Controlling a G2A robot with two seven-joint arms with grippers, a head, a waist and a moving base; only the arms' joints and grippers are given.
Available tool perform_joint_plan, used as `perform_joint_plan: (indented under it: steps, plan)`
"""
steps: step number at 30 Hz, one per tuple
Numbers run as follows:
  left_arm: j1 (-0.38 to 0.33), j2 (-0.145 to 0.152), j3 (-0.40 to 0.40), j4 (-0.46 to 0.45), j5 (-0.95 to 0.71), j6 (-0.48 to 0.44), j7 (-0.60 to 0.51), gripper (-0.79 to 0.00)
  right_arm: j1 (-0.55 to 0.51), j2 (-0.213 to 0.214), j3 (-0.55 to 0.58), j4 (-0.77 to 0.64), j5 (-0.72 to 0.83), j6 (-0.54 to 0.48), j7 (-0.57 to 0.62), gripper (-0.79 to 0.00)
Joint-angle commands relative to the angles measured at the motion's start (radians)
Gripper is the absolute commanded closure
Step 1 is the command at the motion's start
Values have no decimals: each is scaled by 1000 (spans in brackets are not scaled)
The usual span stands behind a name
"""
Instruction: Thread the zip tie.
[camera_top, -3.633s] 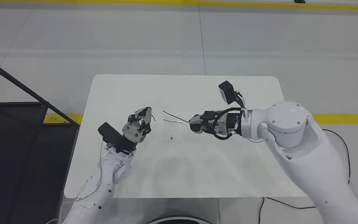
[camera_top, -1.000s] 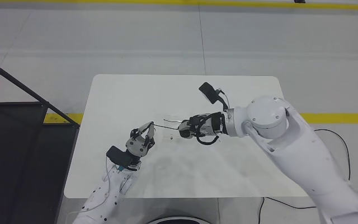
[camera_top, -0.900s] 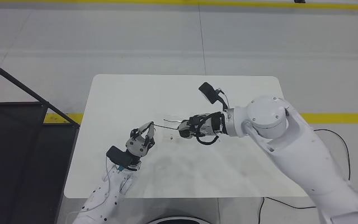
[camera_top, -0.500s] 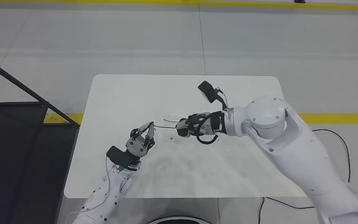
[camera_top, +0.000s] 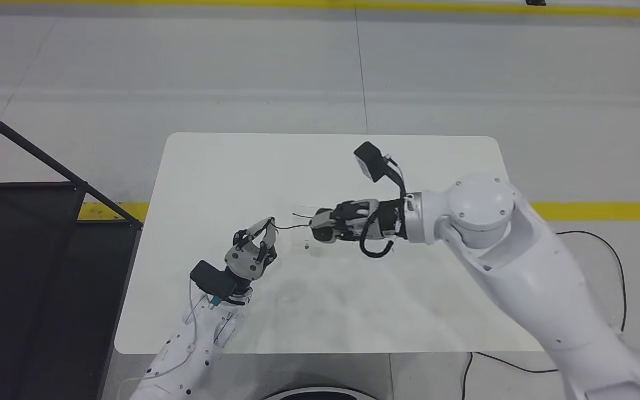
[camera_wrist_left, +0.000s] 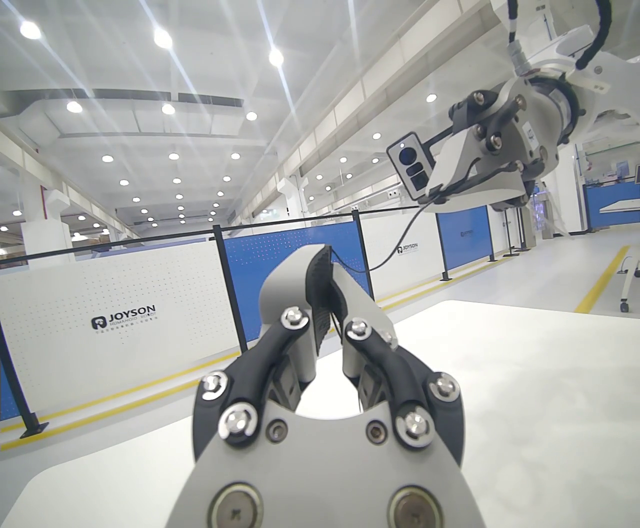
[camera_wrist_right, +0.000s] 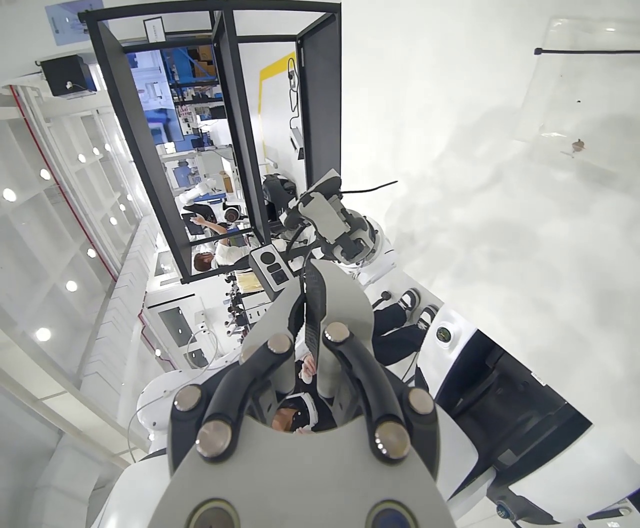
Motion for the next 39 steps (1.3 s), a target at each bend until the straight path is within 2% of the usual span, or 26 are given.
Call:
perform_joint_plan:
  steps: [1, 16, 32, 39]
  plan:
    - [0, 0, 0, 0, 0, 0, 0, 0, -6, -1, 4, 1, 6, -13, -1, 0]
    - [0, 0, 0, 0, 0, 0, 0, 0, -46, -4, 35, 7, 36, -84, 1, 0]
    - [0, 0, 0, 0, 0, 0, 0, 0, -116, -15, 63, -9, 56, -200, -91, 0]
    - [0, 0, 0, 0, 0, 0, 0, 0, -110, -19, 54, -9, 25, -157, -90, 0]
